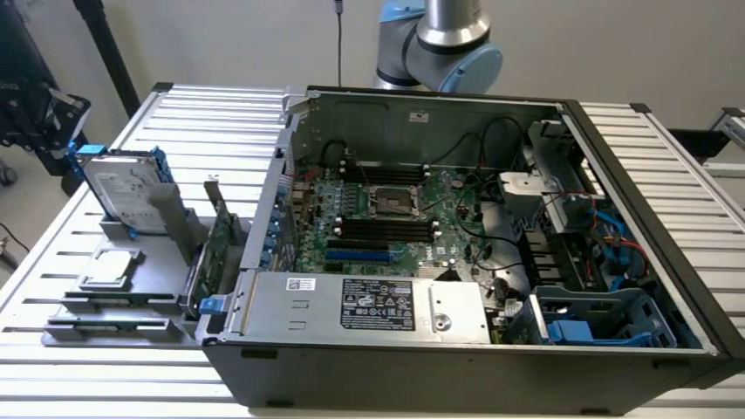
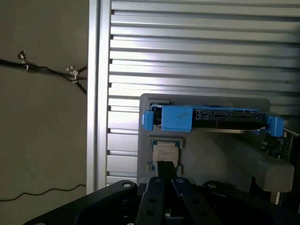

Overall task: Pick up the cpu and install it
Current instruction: 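Pick up the cpu and move it towards the insertion slot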

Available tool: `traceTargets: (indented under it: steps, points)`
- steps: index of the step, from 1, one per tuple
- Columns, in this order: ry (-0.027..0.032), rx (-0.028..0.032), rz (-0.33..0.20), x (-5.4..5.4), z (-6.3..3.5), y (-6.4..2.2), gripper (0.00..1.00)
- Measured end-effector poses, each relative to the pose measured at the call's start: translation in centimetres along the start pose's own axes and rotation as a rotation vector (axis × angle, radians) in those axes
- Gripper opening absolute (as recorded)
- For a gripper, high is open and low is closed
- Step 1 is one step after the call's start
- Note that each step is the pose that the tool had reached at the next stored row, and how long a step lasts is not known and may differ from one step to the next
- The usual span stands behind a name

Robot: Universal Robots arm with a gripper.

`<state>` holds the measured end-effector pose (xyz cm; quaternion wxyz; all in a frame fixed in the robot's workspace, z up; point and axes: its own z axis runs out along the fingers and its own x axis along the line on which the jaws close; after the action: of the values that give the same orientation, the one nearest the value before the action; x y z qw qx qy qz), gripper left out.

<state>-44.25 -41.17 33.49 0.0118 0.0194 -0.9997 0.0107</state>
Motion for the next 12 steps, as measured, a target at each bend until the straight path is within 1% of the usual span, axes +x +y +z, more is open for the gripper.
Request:
traceTargets:
  steps: [6,7,10,11,12]
  points:
    - [0.0000,0.0000,0.000,0.00,0.00,0.00,0.11]
    - [0.0000,0.0000,0.000,0.00,0.00,0.00,0.12]
    - [0.0001,0.0000,0.000,0.00,0.00,0.00,0.30]
    - [0.0000,0.0000,0.000,0.00,0.00,0.00,0.30]
    - [0.0001,0.0000,0.000,0.00,0.00,0.00,0.36]
